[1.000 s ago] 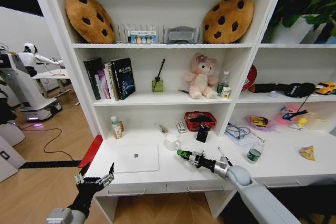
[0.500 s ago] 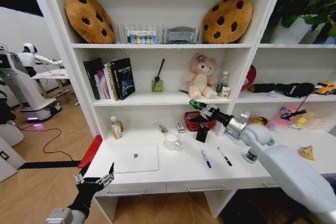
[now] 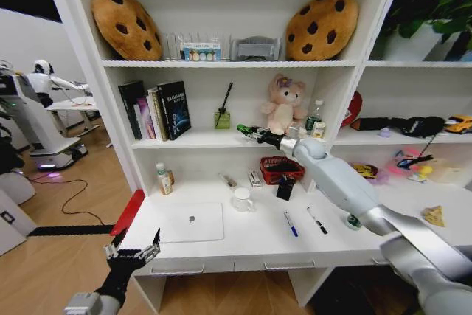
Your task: Organize the objects on the table.
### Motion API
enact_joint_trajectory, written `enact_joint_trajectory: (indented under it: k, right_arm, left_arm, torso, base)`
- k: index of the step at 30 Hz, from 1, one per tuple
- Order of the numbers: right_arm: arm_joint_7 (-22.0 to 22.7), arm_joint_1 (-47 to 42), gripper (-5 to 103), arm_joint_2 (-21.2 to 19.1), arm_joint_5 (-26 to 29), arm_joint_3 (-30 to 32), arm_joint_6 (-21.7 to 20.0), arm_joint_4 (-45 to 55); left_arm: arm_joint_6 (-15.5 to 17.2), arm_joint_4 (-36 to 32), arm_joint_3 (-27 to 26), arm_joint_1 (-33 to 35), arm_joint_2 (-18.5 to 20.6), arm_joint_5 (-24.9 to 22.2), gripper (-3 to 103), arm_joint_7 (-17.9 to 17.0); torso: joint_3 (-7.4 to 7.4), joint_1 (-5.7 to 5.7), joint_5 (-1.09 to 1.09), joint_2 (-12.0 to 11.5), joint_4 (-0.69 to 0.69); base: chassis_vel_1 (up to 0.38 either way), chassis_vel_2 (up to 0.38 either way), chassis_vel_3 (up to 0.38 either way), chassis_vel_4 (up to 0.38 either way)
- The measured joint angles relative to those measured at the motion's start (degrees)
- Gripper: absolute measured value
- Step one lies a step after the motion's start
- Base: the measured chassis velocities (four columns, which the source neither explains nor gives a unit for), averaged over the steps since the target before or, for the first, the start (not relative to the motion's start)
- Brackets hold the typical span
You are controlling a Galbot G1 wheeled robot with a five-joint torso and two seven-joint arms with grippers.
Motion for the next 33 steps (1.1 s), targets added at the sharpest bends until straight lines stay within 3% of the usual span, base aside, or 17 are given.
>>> enact_joint_trajectory:
  k: [9,16,18,21,25,27,28,33]
  right_arm:
    - [-0.9,2.1,36,4.9,-1.9,-1.3,-0.3,-5.2]
    - [0.8,1.5,33,4.7,-2.5,-1.1,-0.2,-5.1]
    - [2.1,1.3,37,4.5,-2.3,-1.0,-0.2,-4.9]
    - [3.8,0.5,53,3.9,-1.7,-0.8,0.7,-4.1]
    - [4.3,0.2,58,3.5,-1.5,-0.8,1.1,-3.5]
    - [5.3,-0.1,75,2.5,-0.7,-0.8,1.1,-2.1]
    - [5.3,-0.1,75,2.5,-0.7,-0.8,1.1,-2.1]
    - [14.1,-2.5,90,-2.3,0.9,1.2,-0.3,6.0]
  left_arm:
    - [0.0,0.0,0.0,0.0,0.0,0.0,100,0.0]
    - [0.0,0.0,0.0,0.0,0.0,0.0,100,0.0]
    - [0.0,0.0,0.0,0.0,0.0,0.0,100,0.0]
    - [0.0,0.0,0.0,0.0,0.0,0.0,100,0.0]
    - [0.0,0.0,0.0,0.0,0.0,0.0,100,0.0]
    - [0.0,0.0,0.0,0.0,0.0,0.0,100,0.0]
    - [0.0,0.0,0.0,0.0,0.0,0.0,100,0.0]
    - [0.0,0.0,0.0,0.0,0.0,0.0,100,0.0]
  torso:
    - [-0.01,-0.01,-0.01,0.0,0.0]
    - [-0.03,-0.02,0.0,0.0,0.0]
    - [-0.03,-0.02,0.0,0.0,0.0]
    - [-0.03,-0.02,0.0,0.0,0.01]
    - [-0.03,-0.02,0.0,0.0,0.01]
    - [-0.01,-0.02,0.01,0.0,0.01]
    - [-0.01,-0.02,0.01,0.0,0.01]
    - [-0.01,-0.01,0.02,0.0,0.03]
  base:
    - [0.0,0.0,0.0,0.0]
    - [0.0,0.0,0.0,0.0]
    - [0.0,0.0,0.0,0.0]
    - [0.0,0.0,0.0,0.0]
    - [0.0,0.0,0.0,0.0]
    - [0.0,0.0,0.0,0.0]
    - [0.0,0.0,0.0,0.0]
    - [0.0,0.0,0.0,0.0]
